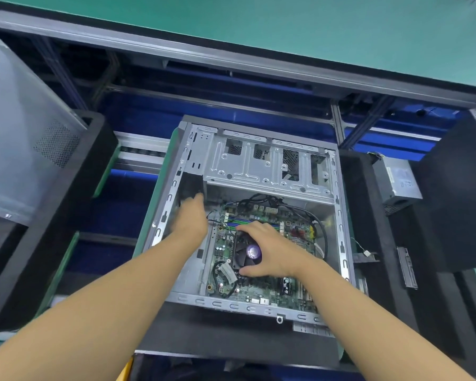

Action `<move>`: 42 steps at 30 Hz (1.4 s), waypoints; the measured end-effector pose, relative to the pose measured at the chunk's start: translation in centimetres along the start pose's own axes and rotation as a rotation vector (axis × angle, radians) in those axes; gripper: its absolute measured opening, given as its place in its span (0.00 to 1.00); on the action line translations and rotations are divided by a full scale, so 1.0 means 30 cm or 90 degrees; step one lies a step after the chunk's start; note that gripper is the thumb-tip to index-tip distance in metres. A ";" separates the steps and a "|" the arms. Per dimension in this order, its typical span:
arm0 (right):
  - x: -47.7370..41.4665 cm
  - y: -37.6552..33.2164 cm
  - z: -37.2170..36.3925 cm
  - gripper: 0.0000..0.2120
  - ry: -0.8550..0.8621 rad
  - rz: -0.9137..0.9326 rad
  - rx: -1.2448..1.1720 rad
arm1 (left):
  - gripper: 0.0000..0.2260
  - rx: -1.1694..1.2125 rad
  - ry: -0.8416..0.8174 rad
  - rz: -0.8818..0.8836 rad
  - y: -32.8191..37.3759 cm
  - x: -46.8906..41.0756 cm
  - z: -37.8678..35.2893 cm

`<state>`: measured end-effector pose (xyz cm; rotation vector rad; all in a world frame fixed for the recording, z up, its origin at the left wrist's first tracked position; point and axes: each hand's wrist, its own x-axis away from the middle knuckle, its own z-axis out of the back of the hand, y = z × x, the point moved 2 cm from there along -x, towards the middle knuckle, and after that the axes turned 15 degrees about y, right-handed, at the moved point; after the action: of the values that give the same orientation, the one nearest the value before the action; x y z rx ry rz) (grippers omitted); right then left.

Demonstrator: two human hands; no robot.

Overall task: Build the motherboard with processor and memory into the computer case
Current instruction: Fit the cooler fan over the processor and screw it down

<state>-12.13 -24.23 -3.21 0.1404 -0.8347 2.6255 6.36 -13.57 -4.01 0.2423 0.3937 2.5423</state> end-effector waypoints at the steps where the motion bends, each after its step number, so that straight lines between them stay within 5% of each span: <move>1: 0.000 -0.001 0.001 0.47 -0.003 -0.002 -0.001 | 0.17 0.004 -0.005 0.022 -0.003 -0.009 -0.002; 9: -0.004 0.005 -0.004 0.47 -0.004 -0.003 -0.011 | 0.03 0.129 -0.077 0.074 0.010 -0.006 -0.030; 15: -0.010 0.009 -0.012 0.48 -0.004 0.004 -0.017 | 0.04 0.210 0.005 0.072 -0.003 -0.004 0.041; 21: -0.017 0.008 -0.012 0.48 -0.010 0.006 -0.005 | 0.05 0.352 -0.176 0.155 -0.020 0.059 0.007; 25: -0.016 0.007 -0.012 0.48 -0.013 0.003 -0.009 | 0.09 0.401 -0.200 0.228 -0.020 0.057 -0.023; 42: -0.011 -0.003 -0.003 0.48 -0.011 0.004 -0.003 | 0.11 0.334 -0.156 0.156 -0.028 0.069 -0.047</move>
<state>-11.79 -24.24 -3.31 0.1593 -0.8491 2.6315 4.70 -12.06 -5.42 0.8324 0.9786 2.5508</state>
